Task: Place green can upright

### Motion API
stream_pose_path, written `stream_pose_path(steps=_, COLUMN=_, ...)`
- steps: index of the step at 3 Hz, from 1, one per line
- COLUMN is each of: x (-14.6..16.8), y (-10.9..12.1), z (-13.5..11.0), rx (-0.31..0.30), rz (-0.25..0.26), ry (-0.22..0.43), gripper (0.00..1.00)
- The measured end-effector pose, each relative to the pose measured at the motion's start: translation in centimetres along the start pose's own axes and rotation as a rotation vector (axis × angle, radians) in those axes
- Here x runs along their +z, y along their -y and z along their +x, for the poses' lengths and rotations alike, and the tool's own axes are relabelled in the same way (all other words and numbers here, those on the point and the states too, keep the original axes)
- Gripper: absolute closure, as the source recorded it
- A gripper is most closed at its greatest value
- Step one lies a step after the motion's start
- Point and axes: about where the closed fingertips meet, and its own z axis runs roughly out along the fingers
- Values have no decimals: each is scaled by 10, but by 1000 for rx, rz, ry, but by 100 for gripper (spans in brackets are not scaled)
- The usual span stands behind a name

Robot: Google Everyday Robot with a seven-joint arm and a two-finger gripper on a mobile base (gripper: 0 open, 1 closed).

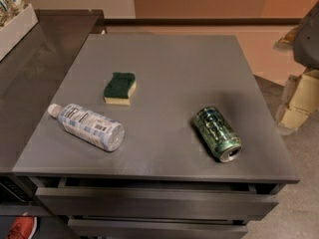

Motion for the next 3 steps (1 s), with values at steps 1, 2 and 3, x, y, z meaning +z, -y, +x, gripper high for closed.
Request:
stream_pose_path(steps=1, x=0, y=0, z=0, rx=0, rz=0, ry=0, gripper=0)
stream_pose_path(steps=2, x=3, y=2, z=-8, rx=-73, rz=-19, ry=12, gripper=0)
stream_pose_path(steps=3, x=9, y=6, z=-22, rx=-207, rz=-53, ry=54, gripper=0)
